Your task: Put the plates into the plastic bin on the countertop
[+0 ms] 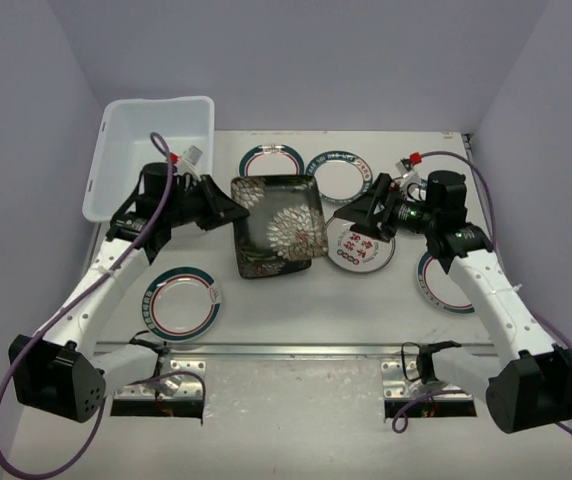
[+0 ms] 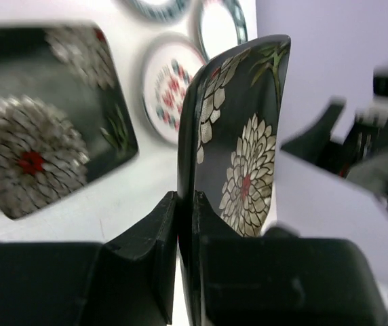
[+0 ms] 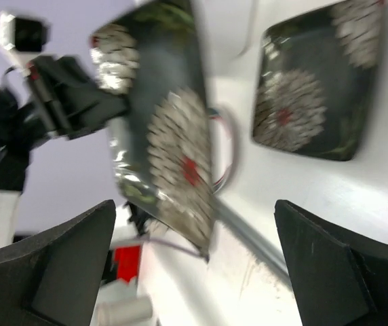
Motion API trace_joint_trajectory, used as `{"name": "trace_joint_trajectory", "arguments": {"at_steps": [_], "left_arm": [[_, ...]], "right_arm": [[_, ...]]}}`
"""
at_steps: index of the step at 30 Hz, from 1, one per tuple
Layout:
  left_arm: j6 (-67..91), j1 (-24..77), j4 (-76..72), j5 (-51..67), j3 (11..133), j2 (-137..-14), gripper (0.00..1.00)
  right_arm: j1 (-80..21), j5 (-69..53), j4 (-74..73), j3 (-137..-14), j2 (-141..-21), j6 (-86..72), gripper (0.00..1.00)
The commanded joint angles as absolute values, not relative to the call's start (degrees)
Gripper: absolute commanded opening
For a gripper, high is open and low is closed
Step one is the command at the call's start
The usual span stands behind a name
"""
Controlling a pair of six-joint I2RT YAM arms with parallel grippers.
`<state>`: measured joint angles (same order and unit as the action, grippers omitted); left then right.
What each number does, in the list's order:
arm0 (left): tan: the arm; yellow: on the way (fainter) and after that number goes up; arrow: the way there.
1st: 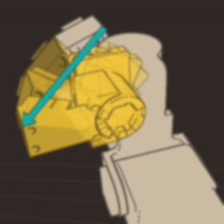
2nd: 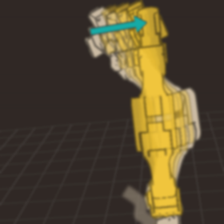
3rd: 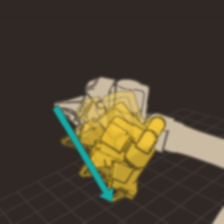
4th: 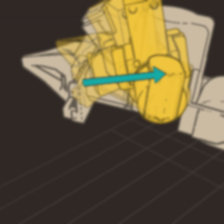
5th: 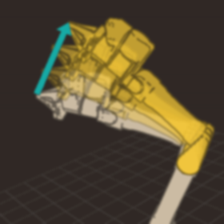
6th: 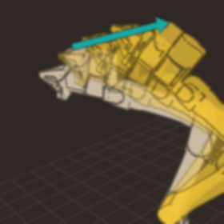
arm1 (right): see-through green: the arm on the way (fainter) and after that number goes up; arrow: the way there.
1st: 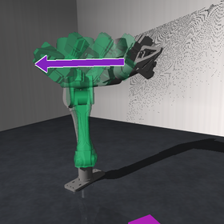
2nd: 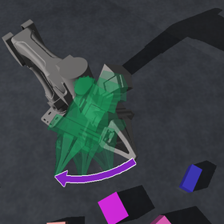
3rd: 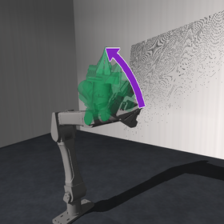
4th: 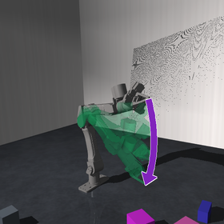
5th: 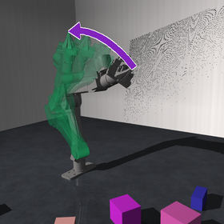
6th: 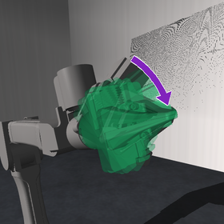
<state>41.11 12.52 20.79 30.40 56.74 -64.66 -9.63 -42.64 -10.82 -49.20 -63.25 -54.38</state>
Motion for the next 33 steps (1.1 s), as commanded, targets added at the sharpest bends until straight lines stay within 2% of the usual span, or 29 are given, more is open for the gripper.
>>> {"name": "trace_joint_trajectory", "arguments": {"at_steps": [1,3,5,9,12,19,27,33], "left_arm": [[51.88,1.90,15.79,21.21,67.76,-63.22,0.00],[54.12,0.17,19.38,16.11,70.29,-63.78,0.00],[60.00,-2.81,23.88,2.10,72.50,-64.18,0.00],[70.31,-3.16,25.37,-17.57,72.74,-64.16,0.00],[75.63,-3.23,23.75,-26.32,73.81,-68.01,0.00],[78.46,-4.79,20.24,-32.46,80.97,-82.62,0.00],[79.62,-9.90,12.27,-23.37,87.93,-97.99,0.00],[80.09,-11.07,7.46,-17.66,94.17,-109.03,0.00]], "right_arm": [[-8.28,-27.12,-30.15,-53.39,-61.47,-45.59,0.99],[-8.26,-27.69,-30.17,-52.52,-60.38,-45.71,0.99],[-8.26,-29.89,-28.69,-49.65,-58.22,-48.00,0.99],[-8.33,-34.51,-24.24,-45.62,-55.48,-50.49,0.99],[-8.33,-36.12,-23.13,-44.74,-54.46,-50.43,0.99],[-8.52,-40.08,-20.13,-44.95,-54.81,-51.17,0.99],[-8.70,-37.63,-18.69,-46.25,-57.00,-52.66,0.99],[-9.30,-42.32,-19.28,-49.25,-57.39,-53.10,0.99]]}}
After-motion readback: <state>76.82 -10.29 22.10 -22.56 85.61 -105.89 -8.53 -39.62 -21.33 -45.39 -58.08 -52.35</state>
